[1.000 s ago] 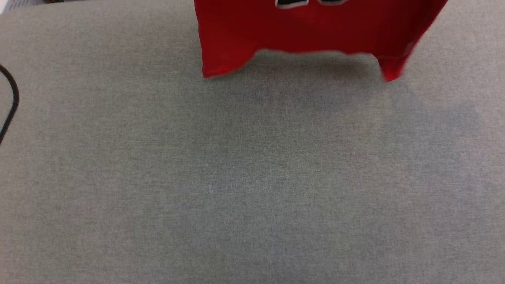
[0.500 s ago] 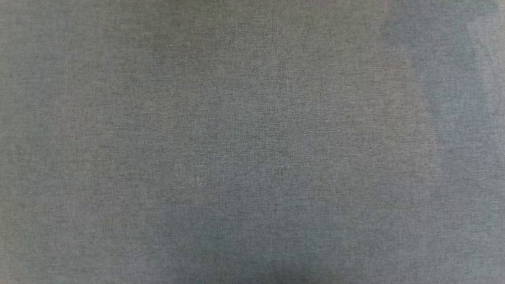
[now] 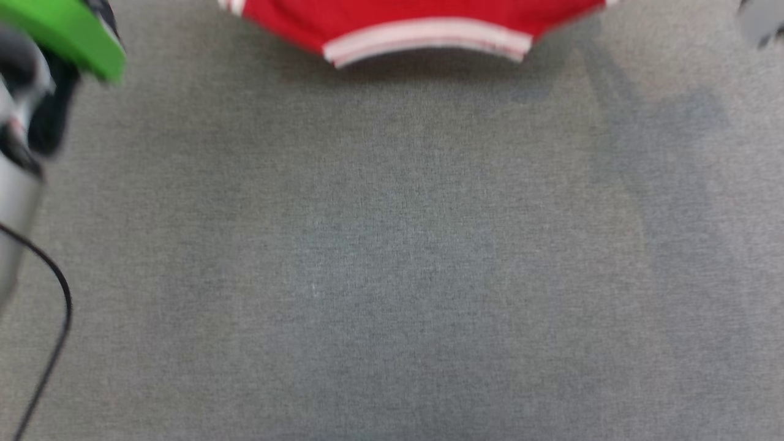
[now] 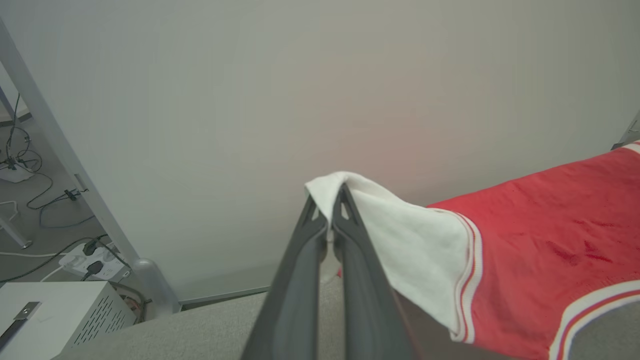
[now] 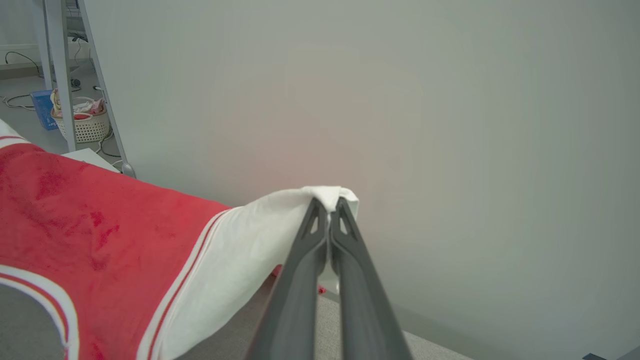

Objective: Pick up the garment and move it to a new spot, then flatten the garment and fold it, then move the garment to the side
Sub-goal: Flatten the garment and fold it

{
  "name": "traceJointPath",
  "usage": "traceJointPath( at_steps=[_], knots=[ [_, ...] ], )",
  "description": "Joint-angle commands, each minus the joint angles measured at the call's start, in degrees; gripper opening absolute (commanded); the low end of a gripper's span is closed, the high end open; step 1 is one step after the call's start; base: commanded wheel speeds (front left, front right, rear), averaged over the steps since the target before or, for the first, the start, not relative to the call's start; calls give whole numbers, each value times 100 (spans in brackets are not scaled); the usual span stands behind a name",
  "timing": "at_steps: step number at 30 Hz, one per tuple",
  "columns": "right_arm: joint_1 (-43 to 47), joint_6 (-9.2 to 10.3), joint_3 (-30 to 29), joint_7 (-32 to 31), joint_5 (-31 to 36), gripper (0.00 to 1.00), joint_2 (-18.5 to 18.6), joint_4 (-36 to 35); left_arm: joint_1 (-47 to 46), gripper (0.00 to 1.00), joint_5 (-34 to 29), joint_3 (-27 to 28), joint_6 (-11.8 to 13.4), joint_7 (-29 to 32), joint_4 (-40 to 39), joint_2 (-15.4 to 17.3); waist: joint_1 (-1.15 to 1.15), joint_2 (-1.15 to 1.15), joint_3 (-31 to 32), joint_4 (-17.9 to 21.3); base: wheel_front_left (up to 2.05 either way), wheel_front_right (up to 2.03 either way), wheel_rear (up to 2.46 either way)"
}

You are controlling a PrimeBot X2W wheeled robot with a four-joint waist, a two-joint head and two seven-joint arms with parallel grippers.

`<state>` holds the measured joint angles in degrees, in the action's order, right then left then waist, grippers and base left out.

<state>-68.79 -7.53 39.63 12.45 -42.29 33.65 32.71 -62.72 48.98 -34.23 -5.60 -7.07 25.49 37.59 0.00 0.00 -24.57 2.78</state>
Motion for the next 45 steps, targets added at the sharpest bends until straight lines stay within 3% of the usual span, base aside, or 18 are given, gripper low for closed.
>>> traceJointPath(
  at_steps=[1, 15, 27, 36, 37, 38, 39, 45],
  knots=[
    [361, 4, 19, 80, -58, 0, 68, -68, 426, 0, 89, -20, 104, -19, -144, 93, 0, 0, 493, -23, 0, 0, 0],
    [4011, 4, -718, 123, -321, 0, 378, -818, 4195, 0, 902, -171, 1377, -104, -1908, 722, 0, 0, 1580, -140, 0, 0, 0],
    [6670, 4, -1670, -500, -382, 0, 227, -1206, 5753, 0, 1139, -533, 1871, -131, -2174, 825, 0, 0, 1939, -209, 0, 0, 0],
    [7583, 4, -2117, -1294, -326, 0, 92, -1483, 6062, 0, 1186, -715, 1901, -251, -1869, 538, 0, 0, 1834, -221, 0, 0, 0],
    [7587, 4, -2172, -1377, -301, 12, 56, -1535, 6050, 0, 1189, -714, 1890, -276, -1845, 501, 0, 0, 1822, -222, 0, 0, 0],
    [7575, 4, -2233, -1432, -280, 51, 25, -1572, 6035, 0, 1187, -713, 1878, -293, -1830, 474, 0, 0, 1814, -224, 0, 0, 0],
    [7557, 4, -2294, -1516, -253, 100, -6, -1630, 6011, 0, 1176, -713, 1868, -314, -1813, 449, 0, 0, 1806, -228, 0, 0, 0],
    [7282, 4, -2709, -1743, 63, 100, 50, -2183, 5798, 0, 998, -725, 1864, -432, -1872, 334, 0, 0, 1683, -299, 0, 0, 0]
  ],
)
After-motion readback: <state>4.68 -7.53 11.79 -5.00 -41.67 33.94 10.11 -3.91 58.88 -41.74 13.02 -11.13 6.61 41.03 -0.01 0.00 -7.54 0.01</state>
